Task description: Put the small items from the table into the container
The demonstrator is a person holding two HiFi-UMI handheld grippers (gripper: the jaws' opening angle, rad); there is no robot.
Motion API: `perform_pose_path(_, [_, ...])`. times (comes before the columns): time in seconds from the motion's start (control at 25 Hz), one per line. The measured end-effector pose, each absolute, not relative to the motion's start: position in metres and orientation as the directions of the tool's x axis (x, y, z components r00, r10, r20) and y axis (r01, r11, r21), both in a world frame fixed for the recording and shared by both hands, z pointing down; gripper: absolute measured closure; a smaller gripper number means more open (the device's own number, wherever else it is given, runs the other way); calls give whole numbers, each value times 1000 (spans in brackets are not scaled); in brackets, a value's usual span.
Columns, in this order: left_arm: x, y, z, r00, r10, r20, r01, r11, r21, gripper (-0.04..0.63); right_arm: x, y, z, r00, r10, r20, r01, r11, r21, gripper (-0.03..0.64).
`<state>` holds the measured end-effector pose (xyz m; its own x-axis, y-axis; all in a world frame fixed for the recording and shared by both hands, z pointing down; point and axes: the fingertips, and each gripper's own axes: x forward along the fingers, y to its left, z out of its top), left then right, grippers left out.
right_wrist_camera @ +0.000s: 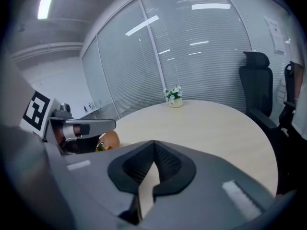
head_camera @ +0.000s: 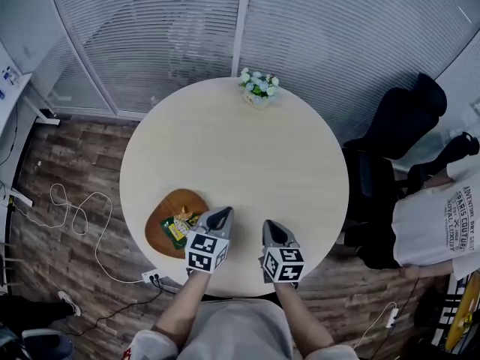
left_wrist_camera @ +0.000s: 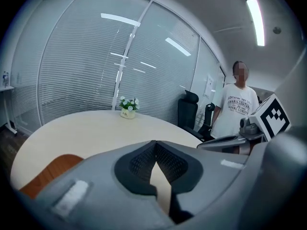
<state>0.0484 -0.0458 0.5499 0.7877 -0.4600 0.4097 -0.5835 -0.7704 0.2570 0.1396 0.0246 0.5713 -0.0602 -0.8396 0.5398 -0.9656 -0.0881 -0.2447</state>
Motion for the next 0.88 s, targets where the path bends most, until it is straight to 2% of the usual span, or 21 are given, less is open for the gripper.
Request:
perform_pose_path(0.36, [54,-45,559,783,-441,438,-582,-769,265,598,148,29,568,-50,-838,543,-956,-117,-269,615])
perform_pose_path(0.88, [52,-51,556,785,-446,429,-582,-769,265,598,139,18,565,-77,-835,544,-960,-85,-266,615])
